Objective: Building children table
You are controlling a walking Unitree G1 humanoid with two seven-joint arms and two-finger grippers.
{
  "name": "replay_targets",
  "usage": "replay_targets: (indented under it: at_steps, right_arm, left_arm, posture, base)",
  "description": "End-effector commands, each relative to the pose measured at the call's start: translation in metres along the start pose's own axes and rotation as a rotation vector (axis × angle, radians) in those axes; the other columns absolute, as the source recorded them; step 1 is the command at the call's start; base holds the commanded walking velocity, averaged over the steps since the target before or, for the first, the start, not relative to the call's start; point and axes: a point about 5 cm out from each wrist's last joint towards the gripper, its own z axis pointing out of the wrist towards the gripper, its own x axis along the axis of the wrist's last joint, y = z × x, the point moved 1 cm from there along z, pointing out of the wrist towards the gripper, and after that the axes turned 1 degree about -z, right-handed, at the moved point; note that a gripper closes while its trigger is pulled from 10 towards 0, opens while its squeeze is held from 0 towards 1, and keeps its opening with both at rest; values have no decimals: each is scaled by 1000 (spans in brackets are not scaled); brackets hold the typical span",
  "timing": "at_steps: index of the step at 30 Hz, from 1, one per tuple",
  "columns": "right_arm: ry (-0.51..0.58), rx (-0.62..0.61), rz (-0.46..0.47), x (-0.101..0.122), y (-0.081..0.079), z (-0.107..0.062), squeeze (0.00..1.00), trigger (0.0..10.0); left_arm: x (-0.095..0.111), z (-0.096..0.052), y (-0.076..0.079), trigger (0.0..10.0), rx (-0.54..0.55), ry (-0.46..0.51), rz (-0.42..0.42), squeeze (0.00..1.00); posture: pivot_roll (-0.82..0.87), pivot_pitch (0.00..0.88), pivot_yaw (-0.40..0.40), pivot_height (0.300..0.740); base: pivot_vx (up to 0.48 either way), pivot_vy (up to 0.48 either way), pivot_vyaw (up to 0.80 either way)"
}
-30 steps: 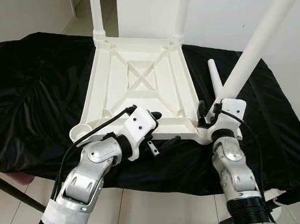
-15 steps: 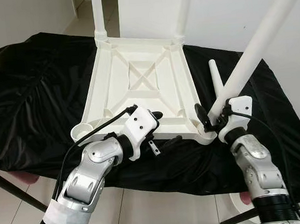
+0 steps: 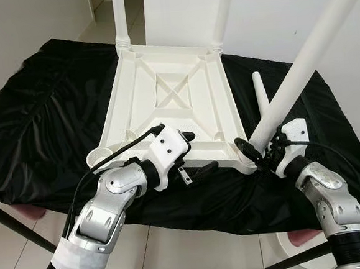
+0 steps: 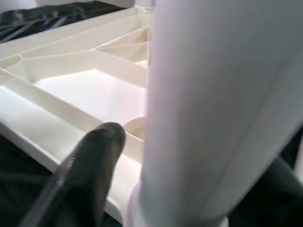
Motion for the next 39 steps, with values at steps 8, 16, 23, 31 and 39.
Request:
replay_targets:
  at_steps: [8,16,23,31,39]
  right_arm:
    - [-36,35,0,-5,10,-3,0,0]
    - [-42,-33,36,-8,11,2,0,10000]
    - [-44,-116,61,-13,2,8,0,10000]
    - [-20,-252,84,-14,-13,17,0,10000]
    - [-58,-506,127,-22,-17,21,0,10000]
  left_arm:
    - [1,1,-4,10000,27,2,9,0]
    - [1,1,-4,10000,34,4,4,0]
    - [1,0,-3,10000,35,4,1,0]
    - [1,-1,-1,10000,33,3,-5,0]
    - [0,0,3,10000,26,6,-12,0]
  posture:
    - [104,69,-65,740]
    - [106,76,-72,740]
    - [106,82,-73,740]
    - [107,90,-77,740]
    - [107,84,-85,740]
  base:
    - [0,0,0]
    - [0,0,0]
    - [0,0,0]
    - [0,0,0]
    - [0,0,0]
